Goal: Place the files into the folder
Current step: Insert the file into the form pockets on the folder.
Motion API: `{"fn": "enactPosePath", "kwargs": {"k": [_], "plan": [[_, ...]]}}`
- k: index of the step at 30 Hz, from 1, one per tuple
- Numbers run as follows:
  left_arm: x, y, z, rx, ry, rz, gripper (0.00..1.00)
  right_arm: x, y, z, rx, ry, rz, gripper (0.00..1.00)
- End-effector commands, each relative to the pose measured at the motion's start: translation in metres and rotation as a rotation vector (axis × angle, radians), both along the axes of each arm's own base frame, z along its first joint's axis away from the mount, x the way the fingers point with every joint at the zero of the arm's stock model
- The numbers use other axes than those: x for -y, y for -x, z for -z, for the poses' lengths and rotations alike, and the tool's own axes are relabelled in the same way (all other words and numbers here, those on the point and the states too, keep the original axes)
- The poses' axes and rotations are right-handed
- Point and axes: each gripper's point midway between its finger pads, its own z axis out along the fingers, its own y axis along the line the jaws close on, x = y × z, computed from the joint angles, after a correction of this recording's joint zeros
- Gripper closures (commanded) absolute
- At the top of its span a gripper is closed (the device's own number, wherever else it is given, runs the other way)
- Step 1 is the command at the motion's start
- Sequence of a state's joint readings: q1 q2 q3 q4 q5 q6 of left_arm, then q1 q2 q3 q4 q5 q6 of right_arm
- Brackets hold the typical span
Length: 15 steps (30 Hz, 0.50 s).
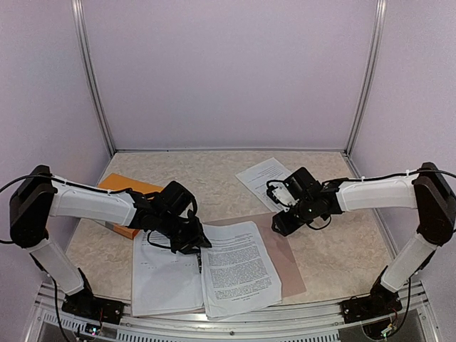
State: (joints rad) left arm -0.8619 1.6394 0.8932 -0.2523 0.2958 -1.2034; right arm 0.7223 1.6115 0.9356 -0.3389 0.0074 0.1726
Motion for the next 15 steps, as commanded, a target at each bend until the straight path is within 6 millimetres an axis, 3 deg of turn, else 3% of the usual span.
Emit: {"fn": "enactPosePath", "kwargs": {"k": [1, 15], "plan": [[0.0061, 0.0108, 0.0097, -0.022, 0.016, 0.025, 0.75, 0.0025, -0.0009, -0.0077, 0.017, -0.018, 0.002, 0.48], [0.0031, 0.0158, 0.0166, 0.001, -0.001, 0.005, 0.76, 0.0, 0.0056, -0.008, 0.002, -0.046, -0.007, 0.48]]}}
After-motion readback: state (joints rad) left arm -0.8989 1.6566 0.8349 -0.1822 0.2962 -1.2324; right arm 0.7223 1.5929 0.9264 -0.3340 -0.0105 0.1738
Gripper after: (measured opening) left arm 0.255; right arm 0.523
